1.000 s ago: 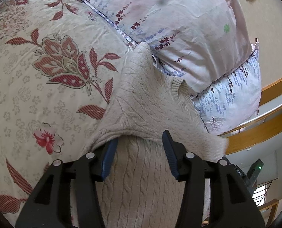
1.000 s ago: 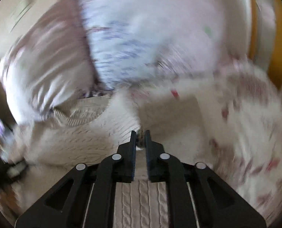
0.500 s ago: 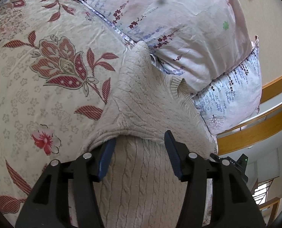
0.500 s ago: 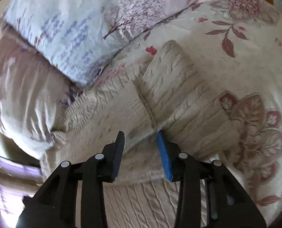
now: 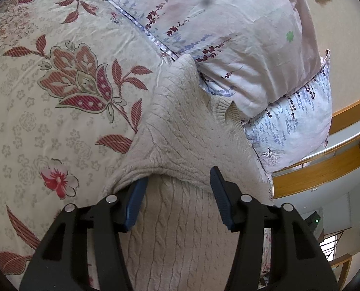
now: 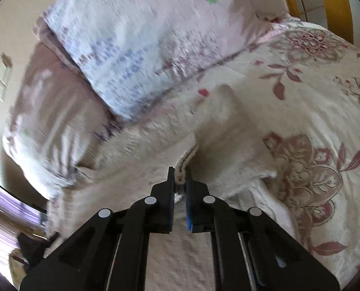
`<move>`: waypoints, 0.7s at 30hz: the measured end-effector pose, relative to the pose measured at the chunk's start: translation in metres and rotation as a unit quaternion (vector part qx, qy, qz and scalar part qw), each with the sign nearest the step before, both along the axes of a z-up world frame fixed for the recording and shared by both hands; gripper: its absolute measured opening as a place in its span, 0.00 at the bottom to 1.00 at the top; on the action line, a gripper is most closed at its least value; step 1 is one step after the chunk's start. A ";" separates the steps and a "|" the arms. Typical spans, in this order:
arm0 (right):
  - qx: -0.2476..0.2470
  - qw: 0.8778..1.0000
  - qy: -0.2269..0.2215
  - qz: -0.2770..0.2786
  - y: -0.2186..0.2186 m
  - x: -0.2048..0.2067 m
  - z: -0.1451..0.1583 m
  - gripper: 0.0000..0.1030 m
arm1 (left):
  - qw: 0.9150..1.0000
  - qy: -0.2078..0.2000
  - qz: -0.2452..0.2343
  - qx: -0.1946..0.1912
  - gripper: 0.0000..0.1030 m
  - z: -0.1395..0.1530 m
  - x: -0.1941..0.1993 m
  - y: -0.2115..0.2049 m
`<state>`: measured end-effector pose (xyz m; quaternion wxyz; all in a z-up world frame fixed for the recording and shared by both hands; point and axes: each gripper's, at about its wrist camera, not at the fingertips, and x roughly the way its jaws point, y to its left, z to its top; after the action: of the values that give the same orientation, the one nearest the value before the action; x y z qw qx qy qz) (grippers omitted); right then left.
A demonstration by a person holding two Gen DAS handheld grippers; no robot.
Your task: Fold small clothes
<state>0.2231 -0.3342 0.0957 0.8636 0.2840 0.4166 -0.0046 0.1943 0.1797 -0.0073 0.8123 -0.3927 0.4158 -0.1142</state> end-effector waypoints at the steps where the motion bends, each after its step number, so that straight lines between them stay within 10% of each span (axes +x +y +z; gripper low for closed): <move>1: -0.004 1.000 0.005 0.002 0.000 0.002 -0.004 0.07 | 1.000 0.000 0.000 0.000 0.52 0.000 0.000 0.000; 15: -0.064 0.998 0.028 0.007 0.002 0.008 -0.028 0.10 | 1.000 -0.002 0.001 -0.005 0.52 0.001 -0.003 0.001; 21: -0.029 0.999 0.016 0.029 -0.009 -0.010 -0.014 0.47 | 0.999 0.000 -0.030 0.017 0.52 0.007 -0.020 -0.002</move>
<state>0.2127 -0.3435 0.0820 0.8646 0.2461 0.4380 0.0038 0.1747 0.1778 -0.0006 0.8150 -0.3660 0.4296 -0.1313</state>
